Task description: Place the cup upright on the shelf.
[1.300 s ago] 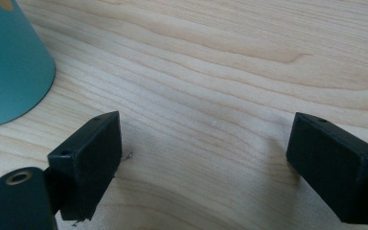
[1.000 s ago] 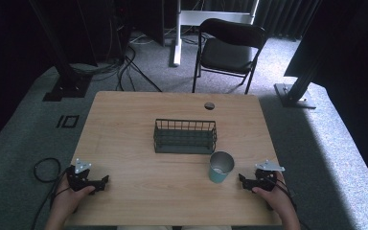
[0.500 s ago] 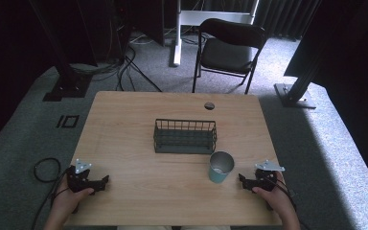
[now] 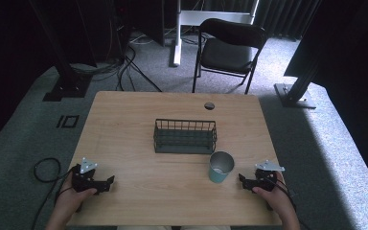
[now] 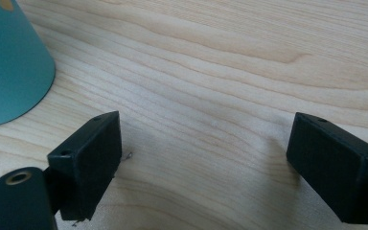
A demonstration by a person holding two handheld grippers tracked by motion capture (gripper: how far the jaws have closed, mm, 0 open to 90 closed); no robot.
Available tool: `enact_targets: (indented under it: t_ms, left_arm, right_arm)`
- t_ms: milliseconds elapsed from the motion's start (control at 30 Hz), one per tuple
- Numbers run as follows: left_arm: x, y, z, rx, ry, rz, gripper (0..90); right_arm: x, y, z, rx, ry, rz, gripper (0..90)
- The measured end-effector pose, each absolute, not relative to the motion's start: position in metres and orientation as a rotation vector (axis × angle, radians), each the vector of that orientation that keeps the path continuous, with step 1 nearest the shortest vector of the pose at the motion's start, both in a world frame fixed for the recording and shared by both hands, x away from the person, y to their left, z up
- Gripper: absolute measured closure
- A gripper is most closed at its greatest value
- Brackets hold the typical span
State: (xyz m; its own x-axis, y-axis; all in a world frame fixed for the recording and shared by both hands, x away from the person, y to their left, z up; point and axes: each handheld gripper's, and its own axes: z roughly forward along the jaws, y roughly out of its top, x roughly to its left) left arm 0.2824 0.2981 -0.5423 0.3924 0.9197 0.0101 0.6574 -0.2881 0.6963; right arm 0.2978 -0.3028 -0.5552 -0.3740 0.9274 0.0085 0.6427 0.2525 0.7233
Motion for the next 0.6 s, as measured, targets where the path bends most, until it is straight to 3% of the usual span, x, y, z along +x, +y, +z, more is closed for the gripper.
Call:
enact_targets:
  t_ms: [600]
  left_arm:
    - [0.283, 0.263, -0.524, 2.063, 1.138, 0.510, 0.3]
  right_arm:
    - [0.298, -0.303, -0.555, 1.428, 2.109, 0.908, 11.4]
